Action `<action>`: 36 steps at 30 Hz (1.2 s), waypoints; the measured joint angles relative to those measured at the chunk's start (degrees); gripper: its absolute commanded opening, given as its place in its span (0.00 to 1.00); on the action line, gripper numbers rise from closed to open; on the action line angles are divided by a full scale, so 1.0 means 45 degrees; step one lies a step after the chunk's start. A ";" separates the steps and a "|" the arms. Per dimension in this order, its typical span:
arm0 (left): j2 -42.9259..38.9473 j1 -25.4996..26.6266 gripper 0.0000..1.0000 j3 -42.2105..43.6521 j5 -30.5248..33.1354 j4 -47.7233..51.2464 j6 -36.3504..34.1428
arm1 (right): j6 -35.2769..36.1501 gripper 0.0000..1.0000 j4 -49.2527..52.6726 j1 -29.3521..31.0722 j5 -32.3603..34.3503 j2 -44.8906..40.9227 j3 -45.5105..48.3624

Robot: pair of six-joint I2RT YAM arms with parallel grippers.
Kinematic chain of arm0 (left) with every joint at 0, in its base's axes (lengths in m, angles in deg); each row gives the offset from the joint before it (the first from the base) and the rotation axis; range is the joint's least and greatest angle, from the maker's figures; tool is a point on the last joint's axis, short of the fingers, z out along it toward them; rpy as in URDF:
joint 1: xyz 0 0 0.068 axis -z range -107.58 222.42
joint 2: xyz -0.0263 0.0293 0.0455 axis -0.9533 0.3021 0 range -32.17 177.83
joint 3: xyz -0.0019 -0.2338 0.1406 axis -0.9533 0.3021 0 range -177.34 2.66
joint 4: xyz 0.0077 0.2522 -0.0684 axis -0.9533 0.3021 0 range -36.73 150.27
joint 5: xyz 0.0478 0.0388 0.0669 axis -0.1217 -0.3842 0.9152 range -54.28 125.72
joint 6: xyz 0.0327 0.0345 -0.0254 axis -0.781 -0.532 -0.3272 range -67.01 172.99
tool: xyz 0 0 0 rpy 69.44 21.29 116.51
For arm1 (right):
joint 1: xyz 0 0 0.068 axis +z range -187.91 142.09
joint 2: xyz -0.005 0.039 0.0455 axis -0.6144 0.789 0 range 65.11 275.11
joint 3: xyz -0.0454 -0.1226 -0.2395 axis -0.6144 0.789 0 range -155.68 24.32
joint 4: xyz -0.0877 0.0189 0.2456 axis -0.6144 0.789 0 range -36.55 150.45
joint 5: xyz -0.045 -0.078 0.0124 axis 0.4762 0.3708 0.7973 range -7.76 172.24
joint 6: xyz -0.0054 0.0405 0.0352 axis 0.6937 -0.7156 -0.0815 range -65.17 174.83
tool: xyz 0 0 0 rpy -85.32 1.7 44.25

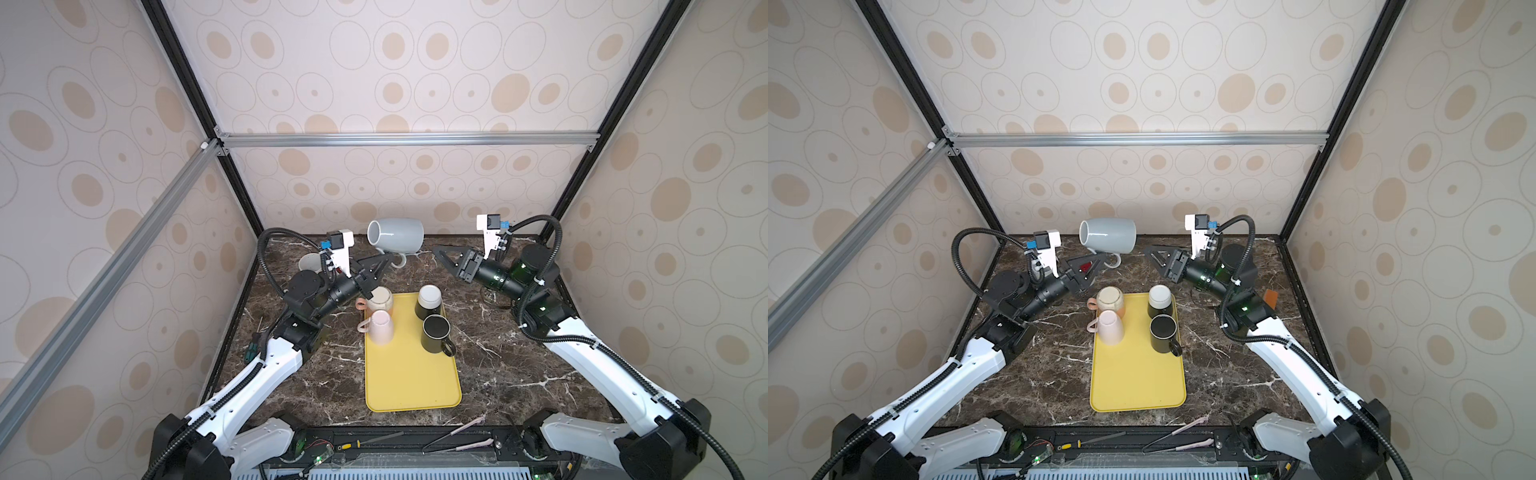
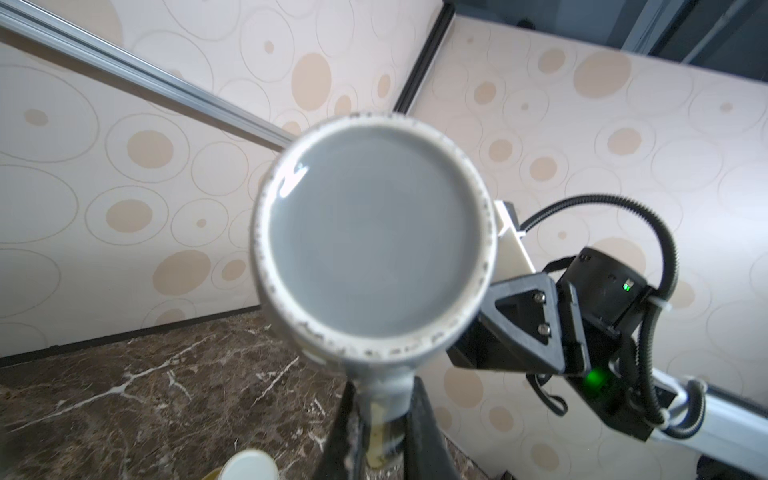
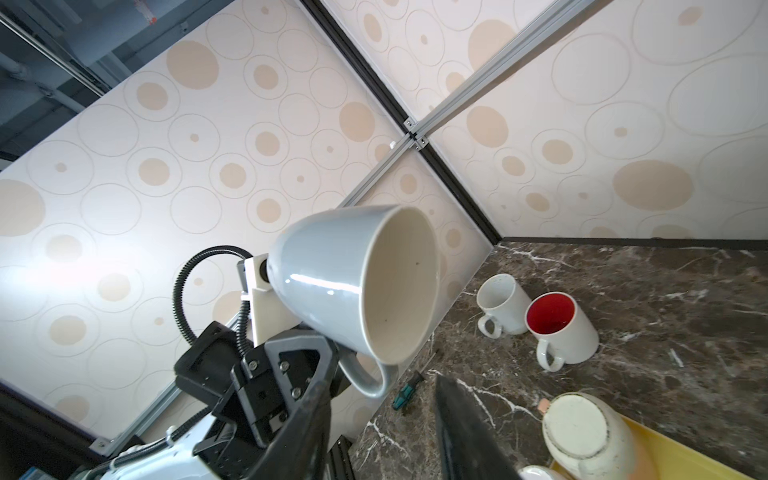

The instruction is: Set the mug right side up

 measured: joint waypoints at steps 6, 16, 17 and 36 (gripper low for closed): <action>0.0471 -0.0248 0.00 0.0481 -0.0442 -0.2992 0.2424 | -0.1472 0.42 -0.1627 0.0000 -0.1049 0.0865 0.0049; 0.0729 -0.0238 0.00 0.0942 -0.0651 -0.5484 0.3997 | -0.2676 0.42 -0.3381 0.0238 -0.1787 0.1919 0.0049; 0.0777 -0.0238 0.00 0.0962 -0.0641 -0.5523 0.4041 | -0.2735 0.42 -0.3487 0.0335 -0.1821 0.1996 0.0049; 0.1579 -0.0238 0.00 0.1112 -0.0563 -0.6426 0.4711 | -0.2618 0.41 -0.4085 0.1302 -0.2059 0.2929 -0.0821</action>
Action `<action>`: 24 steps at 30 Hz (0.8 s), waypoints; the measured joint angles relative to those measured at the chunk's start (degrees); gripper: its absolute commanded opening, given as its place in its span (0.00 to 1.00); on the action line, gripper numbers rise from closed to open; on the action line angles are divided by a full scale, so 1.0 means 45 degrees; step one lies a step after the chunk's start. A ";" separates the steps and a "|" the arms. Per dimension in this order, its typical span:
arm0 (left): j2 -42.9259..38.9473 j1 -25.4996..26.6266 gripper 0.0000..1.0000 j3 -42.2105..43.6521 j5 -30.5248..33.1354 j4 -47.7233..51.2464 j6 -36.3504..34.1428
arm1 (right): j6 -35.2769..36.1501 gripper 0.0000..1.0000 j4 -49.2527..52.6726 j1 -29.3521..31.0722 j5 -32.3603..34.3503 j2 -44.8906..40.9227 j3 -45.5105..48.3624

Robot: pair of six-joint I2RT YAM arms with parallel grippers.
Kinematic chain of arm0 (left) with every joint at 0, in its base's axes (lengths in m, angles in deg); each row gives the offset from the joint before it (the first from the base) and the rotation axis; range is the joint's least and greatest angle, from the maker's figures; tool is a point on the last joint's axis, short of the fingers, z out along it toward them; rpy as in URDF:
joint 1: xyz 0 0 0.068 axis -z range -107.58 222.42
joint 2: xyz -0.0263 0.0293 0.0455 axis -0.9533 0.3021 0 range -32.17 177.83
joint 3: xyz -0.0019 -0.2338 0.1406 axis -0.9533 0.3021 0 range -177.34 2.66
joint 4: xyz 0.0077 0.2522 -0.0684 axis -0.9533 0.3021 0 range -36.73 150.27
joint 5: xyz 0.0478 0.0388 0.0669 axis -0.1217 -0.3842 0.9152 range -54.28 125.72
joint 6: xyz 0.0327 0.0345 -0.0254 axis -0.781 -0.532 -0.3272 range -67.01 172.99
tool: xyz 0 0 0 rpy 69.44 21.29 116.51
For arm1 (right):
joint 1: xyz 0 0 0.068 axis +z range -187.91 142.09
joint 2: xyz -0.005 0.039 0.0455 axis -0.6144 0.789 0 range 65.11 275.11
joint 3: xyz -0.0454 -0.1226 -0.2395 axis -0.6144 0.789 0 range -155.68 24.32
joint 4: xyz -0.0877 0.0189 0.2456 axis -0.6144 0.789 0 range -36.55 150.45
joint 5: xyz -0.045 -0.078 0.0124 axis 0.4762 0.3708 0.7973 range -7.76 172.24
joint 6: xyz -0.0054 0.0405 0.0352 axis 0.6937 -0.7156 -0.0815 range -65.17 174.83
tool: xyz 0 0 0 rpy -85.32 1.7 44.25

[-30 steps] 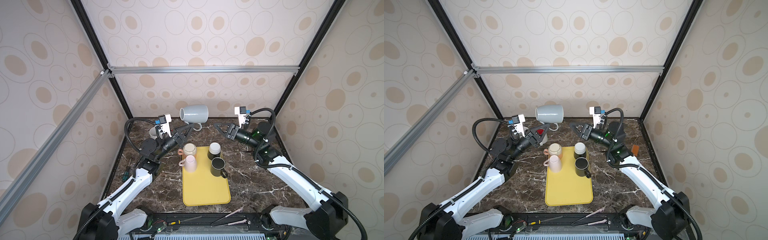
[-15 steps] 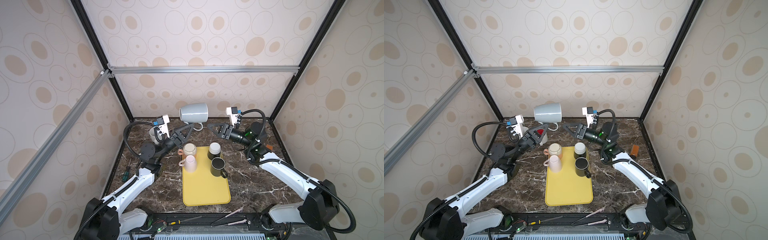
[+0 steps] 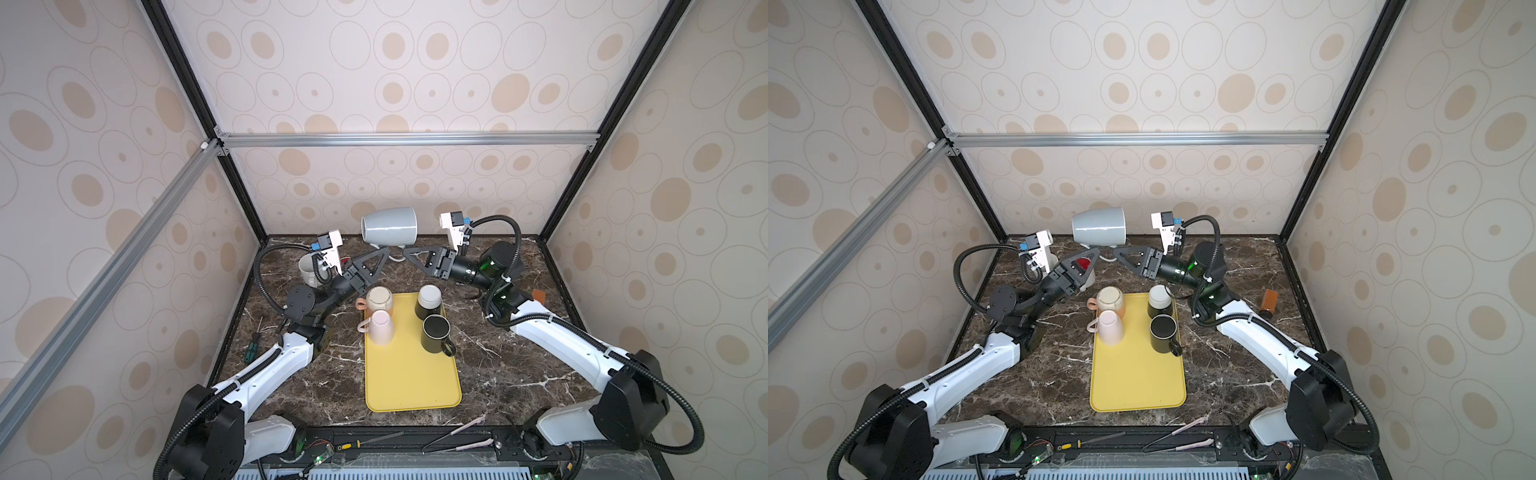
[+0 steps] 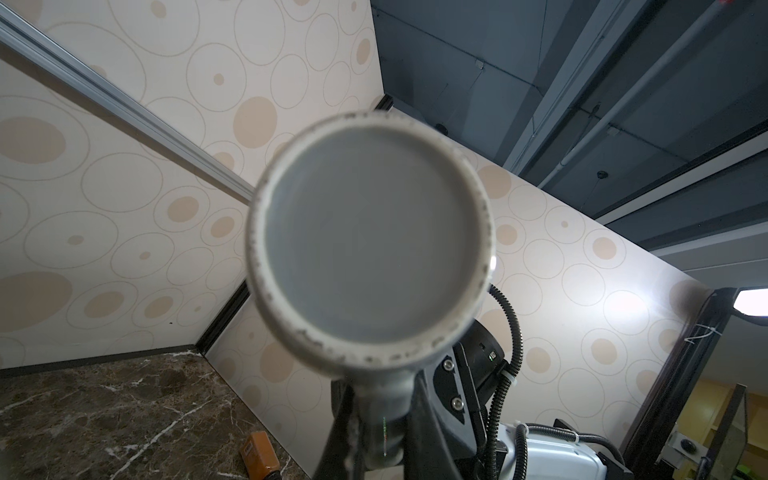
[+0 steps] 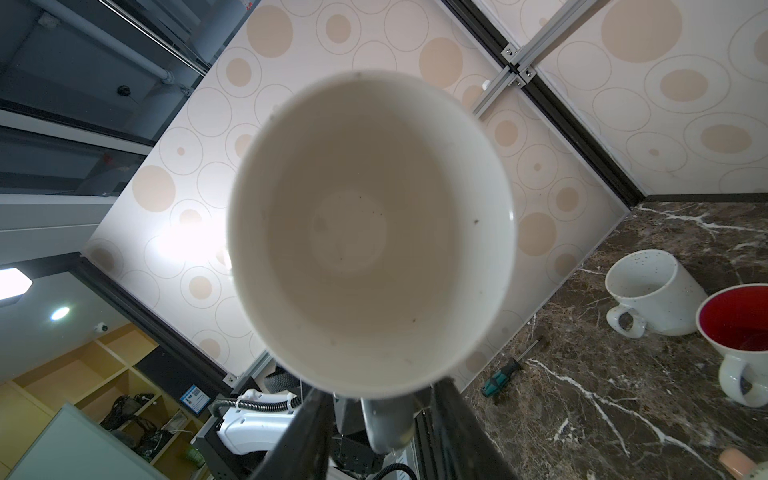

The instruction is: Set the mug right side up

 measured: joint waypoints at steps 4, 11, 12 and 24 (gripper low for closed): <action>0.0058 0.0000 0.00 0.0005 0.0000 -0.0277 0.0151 | -0.0005 0.38 -0.0034 0.0039 -0.0019 0.0340 -0.0398; 0.0257 0.0000 0.00 0.0136 0.0073 -0.0835 0.0325 | -0.0063 0.32 -0.0165 0.0185 -0.0199 0.0845 -0.0865; 0.0311 -0.0005 0.00 0.0151 0.0097 -0.0889 0.0345 | -0.0092 0.30 -0.0199 0.0219 -0.0219 0.0933 -0.0937; 0.0262 -0.0180 0.00 0.0204 0.0369 -0.0583 0.0345 | -0.0058 0.00 0.0078 0.0296 -0.0471 0.1375 -0.1418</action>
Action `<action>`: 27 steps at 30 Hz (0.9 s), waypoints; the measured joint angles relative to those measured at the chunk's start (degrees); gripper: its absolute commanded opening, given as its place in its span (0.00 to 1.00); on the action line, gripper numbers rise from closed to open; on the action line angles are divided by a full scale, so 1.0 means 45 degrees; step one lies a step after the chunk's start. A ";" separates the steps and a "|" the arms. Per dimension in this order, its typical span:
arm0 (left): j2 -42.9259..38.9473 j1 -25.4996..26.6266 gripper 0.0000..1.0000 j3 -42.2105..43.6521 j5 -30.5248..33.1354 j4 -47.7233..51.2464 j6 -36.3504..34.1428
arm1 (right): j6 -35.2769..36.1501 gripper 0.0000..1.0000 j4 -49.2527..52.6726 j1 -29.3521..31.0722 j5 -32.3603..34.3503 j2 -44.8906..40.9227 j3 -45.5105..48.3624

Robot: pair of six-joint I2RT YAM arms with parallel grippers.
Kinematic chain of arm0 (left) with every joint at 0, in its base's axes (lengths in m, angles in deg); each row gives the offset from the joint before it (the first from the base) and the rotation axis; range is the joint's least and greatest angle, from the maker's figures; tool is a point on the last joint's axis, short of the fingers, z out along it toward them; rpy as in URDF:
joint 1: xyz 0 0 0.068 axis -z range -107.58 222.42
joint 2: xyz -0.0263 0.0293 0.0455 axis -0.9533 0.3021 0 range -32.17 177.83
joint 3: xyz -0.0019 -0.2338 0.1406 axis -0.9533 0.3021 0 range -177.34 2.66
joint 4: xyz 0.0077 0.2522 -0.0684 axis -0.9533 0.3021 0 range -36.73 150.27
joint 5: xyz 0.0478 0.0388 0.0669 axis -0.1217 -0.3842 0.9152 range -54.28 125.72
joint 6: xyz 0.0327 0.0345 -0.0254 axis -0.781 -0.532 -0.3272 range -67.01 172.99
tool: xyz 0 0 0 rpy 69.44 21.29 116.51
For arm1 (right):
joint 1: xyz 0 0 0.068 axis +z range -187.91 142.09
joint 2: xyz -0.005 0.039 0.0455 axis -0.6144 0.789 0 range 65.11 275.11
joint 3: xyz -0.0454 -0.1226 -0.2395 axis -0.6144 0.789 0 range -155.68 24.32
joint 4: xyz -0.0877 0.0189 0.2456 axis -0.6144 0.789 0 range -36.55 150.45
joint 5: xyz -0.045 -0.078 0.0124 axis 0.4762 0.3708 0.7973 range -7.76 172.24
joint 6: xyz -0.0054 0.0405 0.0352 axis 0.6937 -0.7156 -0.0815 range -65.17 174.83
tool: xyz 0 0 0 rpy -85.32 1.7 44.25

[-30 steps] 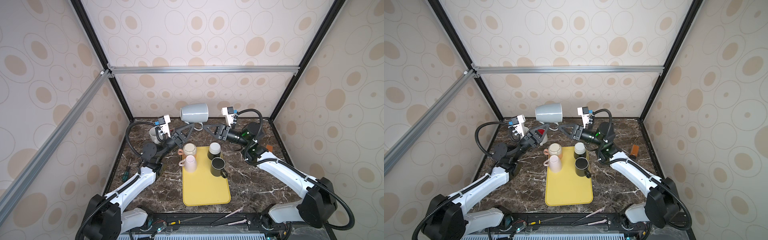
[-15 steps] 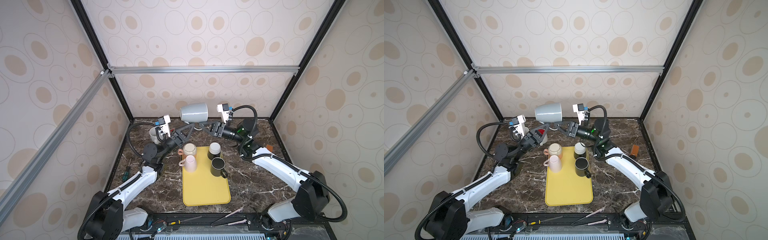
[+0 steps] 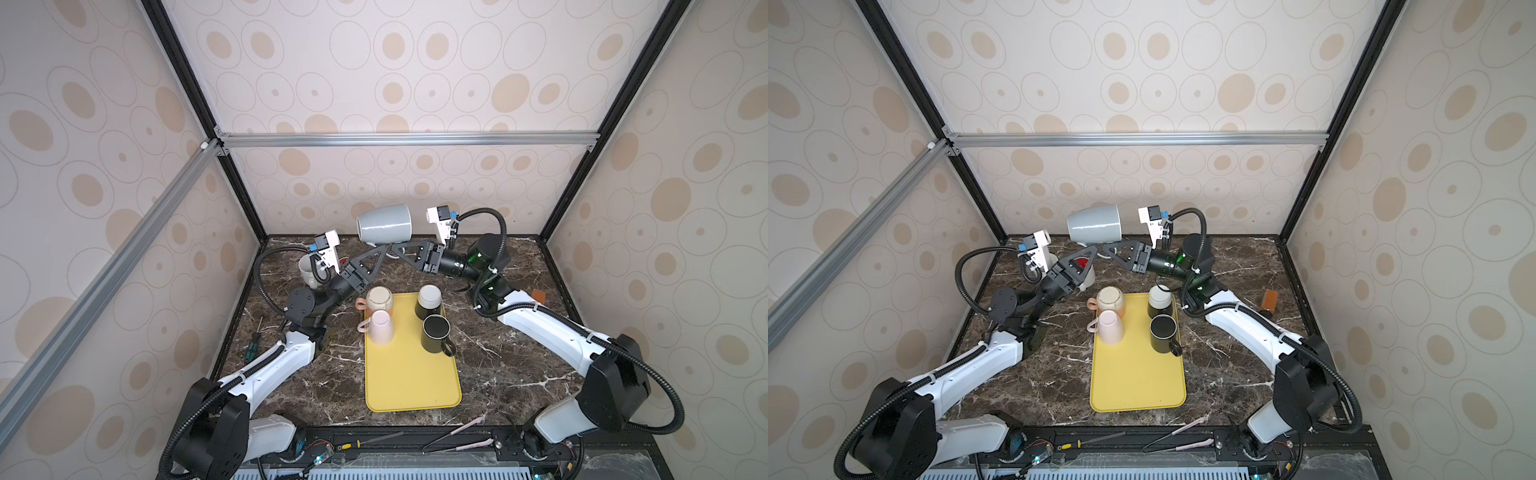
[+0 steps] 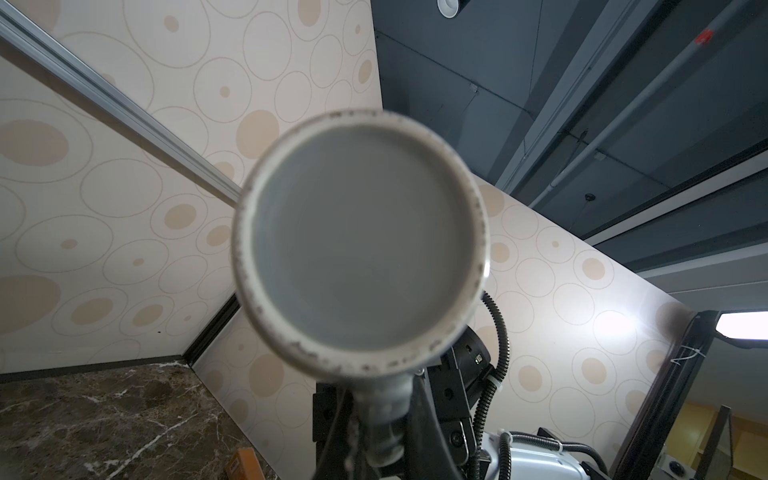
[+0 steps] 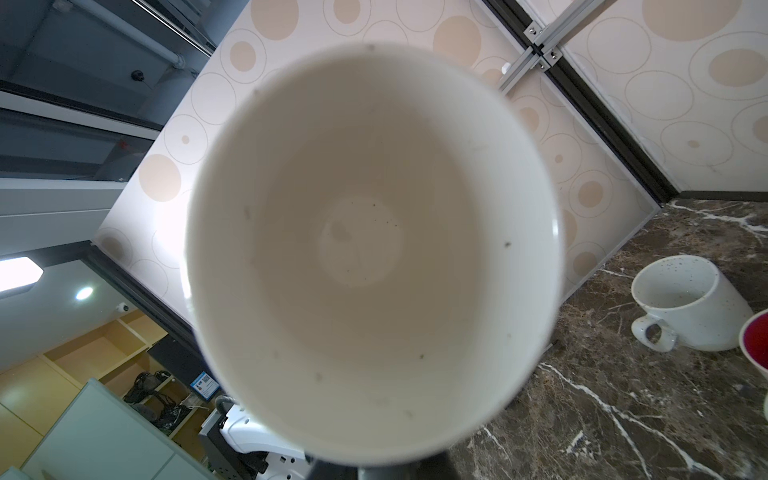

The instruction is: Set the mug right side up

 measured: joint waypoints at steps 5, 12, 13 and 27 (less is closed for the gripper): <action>-0.1413 0.0092 0.00 -0.0593 0.1739 0.4439 -0.2157 | 0.0826 0.00 0.2759 0.0029 0.0403 0.0539 -0.1413; -0.2827 0.0389 0.00 -0.1253 0.4488 0.9088 -0.4979 | 0.1841 0.00 0.5430 0.0500 0.1399 0.1535 -0.2968; -0.2793 0.0350 0.02 -0.1443 0.4614 0.9564 -0.5294 | 0.1734 0.00 0.5328 0.0500 0.1404 0.1744 -0.3031; -0.2414 -0.0840 0.00 -0.0670 0.4099 0.9044 -0.5668 | -0.1326 0.00 0.1836 0.0452 0.0505 0.3677 -0.2769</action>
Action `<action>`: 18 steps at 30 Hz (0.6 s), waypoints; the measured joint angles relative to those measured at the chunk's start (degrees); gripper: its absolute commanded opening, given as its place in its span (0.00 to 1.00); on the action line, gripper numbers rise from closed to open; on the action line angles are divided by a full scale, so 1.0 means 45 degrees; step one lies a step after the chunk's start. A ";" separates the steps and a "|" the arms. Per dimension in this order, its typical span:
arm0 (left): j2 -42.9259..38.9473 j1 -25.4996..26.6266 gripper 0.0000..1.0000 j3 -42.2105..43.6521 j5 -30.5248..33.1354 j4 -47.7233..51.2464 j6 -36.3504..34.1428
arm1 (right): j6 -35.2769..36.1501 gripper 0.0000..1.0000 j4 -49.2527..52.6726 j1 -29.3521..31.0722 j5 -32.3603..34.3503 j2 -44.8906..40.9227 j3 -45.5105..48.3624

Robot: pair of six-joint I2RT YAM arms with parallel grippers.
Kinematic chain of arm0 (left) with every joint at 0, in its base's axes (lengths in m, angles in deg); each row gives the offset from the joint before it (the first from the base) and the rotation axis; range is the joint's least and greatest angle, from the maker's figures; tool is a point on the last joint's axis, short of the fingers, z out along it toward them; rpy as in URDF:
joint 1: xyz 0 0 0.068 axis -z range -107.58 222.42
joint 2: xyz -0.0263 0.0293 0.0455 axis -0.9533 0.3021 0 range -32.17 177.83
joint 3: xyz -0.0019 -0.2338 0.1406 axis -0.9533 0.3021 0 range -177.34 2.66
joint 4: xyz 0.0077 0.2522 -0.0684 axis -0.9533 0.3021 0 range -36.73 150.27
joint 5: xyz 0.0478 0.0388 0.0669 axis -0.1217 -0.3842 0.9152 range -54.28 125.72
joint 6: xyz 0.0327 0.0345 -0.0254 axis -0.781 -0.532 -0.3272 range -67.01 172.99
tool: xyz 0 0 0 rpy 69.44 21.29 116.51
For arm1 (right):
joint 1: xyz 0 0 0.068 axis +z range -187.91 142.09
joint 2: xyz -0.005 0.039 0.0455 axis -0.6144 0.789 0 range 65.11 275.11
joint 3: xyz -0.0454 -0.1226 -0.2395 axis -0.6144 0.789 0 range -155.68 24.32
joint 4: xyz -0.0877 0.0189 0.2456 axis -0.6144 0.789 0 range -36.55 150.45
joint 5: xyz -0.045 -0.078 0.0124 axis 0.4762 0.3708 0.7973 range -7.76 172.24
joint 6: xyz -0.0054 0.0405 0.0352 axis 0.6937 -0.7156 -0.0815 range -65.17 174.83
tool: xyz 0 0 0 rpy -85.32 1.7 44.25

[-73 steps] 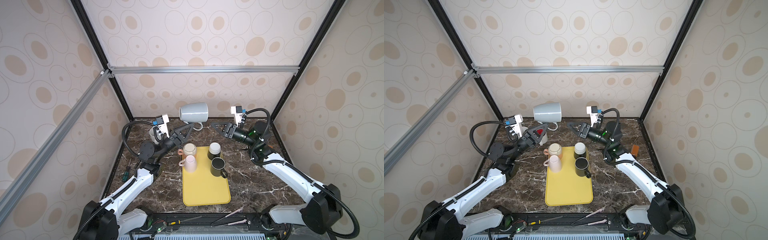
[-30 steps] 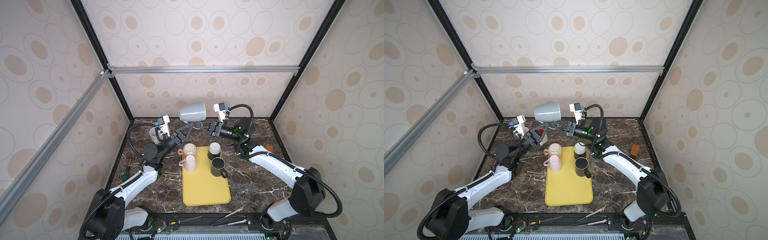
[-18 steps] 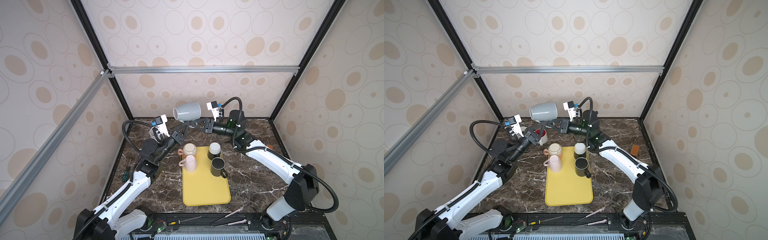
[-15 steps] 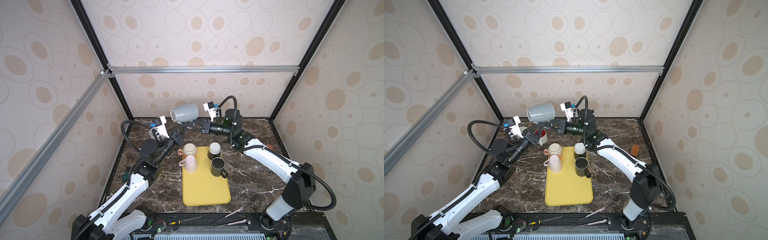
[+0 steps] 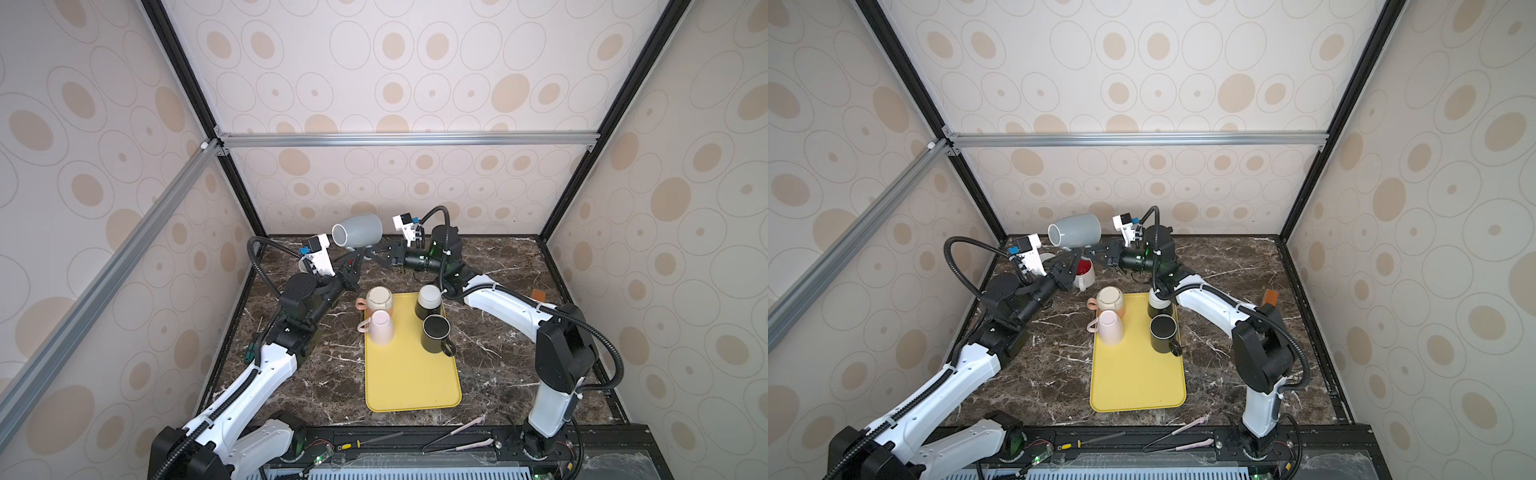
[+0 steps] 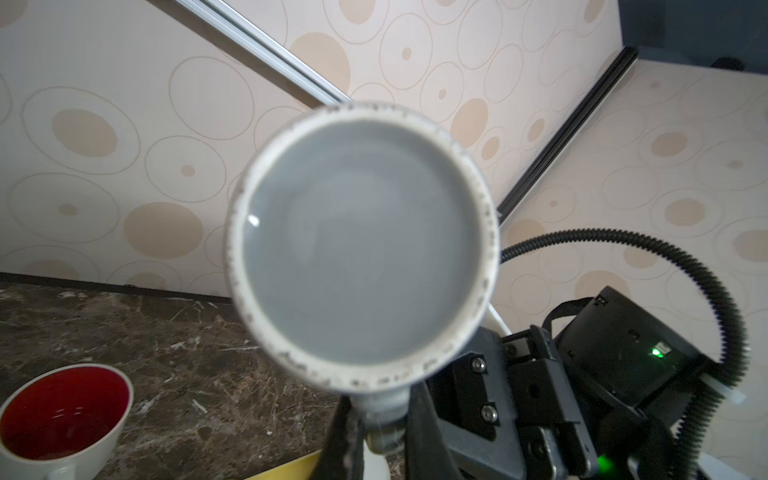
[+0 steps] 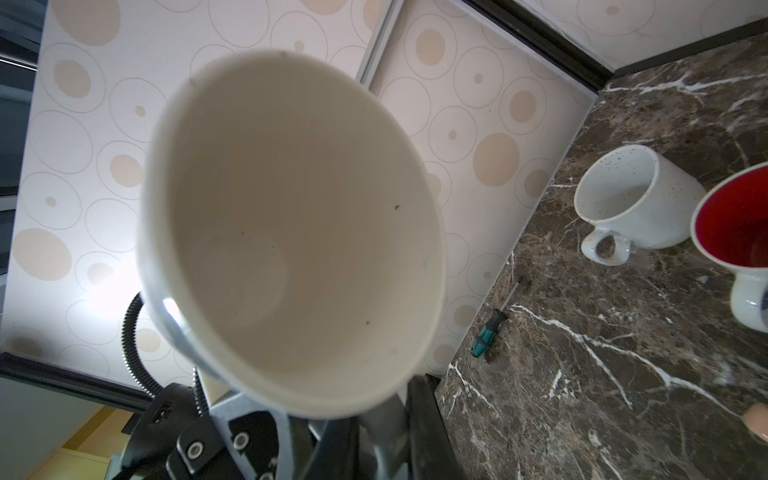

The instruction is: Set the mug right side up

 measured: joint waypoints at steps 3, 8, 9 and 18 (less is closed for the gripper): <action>0.0238 -0.0408 0.00 0.0194 -0.0865 -0.1020 0.0661 | -0.0301 0.00 -0.0656 -0.0039 -0.0063 0.0000 0.0097; 0.0656 -0.0797 0.00 0.0704 -0.1855 -0.2521 0.1783 | -0.0597 0.00 -0.1200 -0.0131 -0.0243 -0.0083 0.0515; 0.0758 -0.0845 0.00 0.0787 -0.2079 -0.2773 0.2021 | -0.0641 0.00 -0.1297 -0.0151 -0.0223 -0.0189 0.0724; 0.2438 -0.0967 0.00 0.1015 -0.4473 -0.7023 0.5071 | -0.0583 0.00 -0.1666 -0.0491 -0.0180 -0.1851 0.2113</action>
